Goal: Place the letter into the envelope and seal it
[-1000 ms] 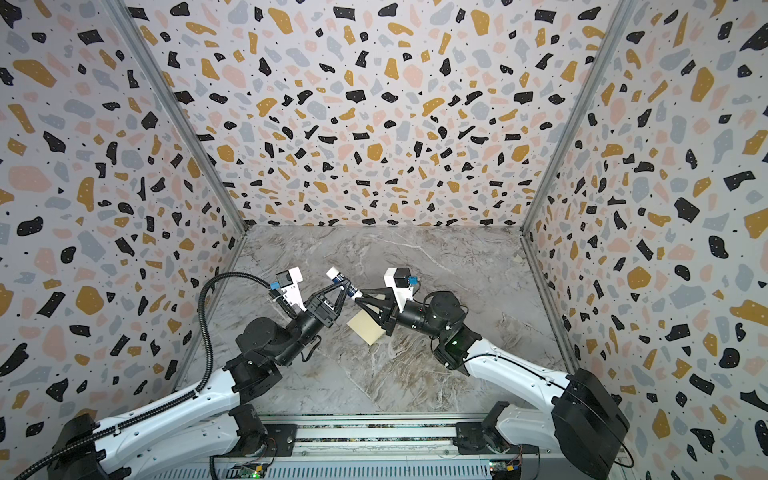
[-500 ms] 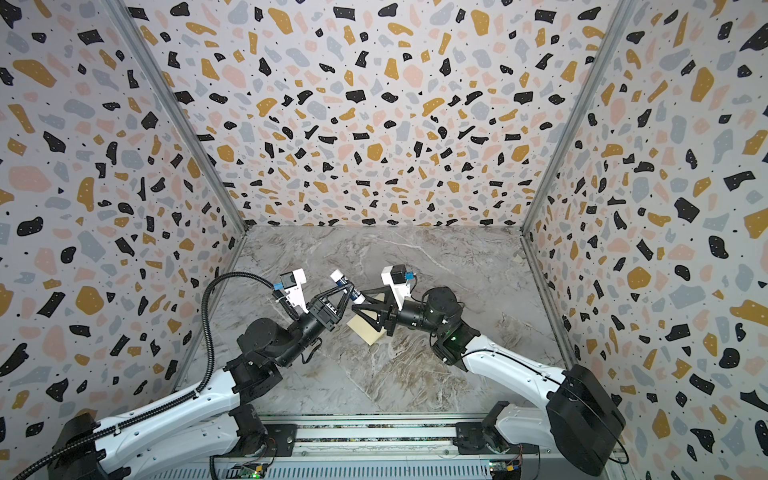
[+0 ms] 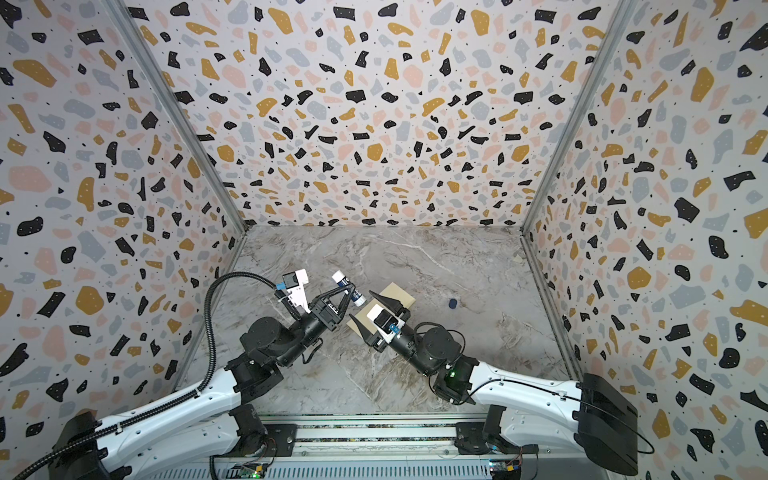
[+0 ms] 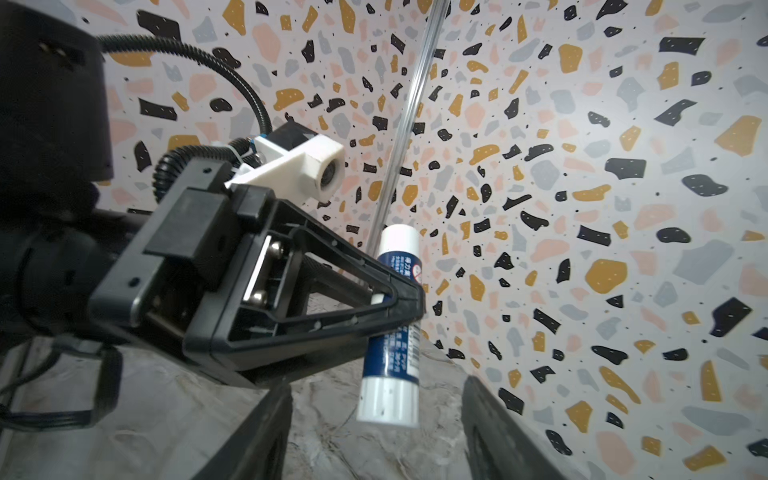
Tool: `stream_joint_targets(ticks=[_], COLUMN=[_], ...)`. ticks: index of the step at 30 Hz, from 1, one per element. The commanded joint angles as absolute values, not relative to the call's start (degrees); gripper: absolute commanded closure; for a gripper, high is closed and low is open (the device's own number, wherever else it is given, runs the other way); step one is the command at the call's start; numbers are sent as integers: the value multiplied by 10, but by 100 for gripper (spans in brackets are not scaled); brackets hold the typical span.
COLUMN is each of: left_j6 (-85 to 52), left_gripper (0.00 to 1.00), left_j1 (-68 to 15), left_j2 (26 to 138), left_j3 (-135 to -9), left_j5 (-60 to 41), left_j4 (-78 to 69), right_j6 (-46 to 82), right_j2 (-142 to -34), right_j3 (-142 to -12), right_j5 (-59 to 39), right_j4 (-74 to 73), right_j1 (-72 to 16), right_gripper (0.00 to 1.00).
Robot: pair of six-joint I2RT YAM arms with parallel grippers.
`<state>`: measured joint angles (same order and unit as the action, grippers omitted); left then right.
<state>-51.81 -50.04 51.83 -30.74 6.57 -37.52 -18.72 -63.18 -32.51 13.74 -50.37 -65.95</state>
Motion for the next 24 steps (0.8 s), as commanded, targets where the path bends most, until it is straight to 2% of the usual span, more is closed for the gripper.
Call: stream_joint_targets(ticks=[1, 5, 11, 24], left_j6=[-515, -515, -517, -521], left_gripper=[100, 100, 100, 100], left_j1=[-502, -501, -501, -501], left_j2=[517, 518, 518, 516], left_j3=[-323, -323, -323, -319], left_j5=[73, 73, 73, 70], left_j4=[-401, -401, -401, -403], right_j6=[-280, -301, -296, -285], right_j2=[-642, -661, -679, -699], right_j3=[-318, -324, -329, -345], right_j5=[225, 242, 245, 246], right_j4=[-589, -602, -612, -609], right_j1=[-680, -689, -695, -696], right_gripper=[38, 43, 55, 66])
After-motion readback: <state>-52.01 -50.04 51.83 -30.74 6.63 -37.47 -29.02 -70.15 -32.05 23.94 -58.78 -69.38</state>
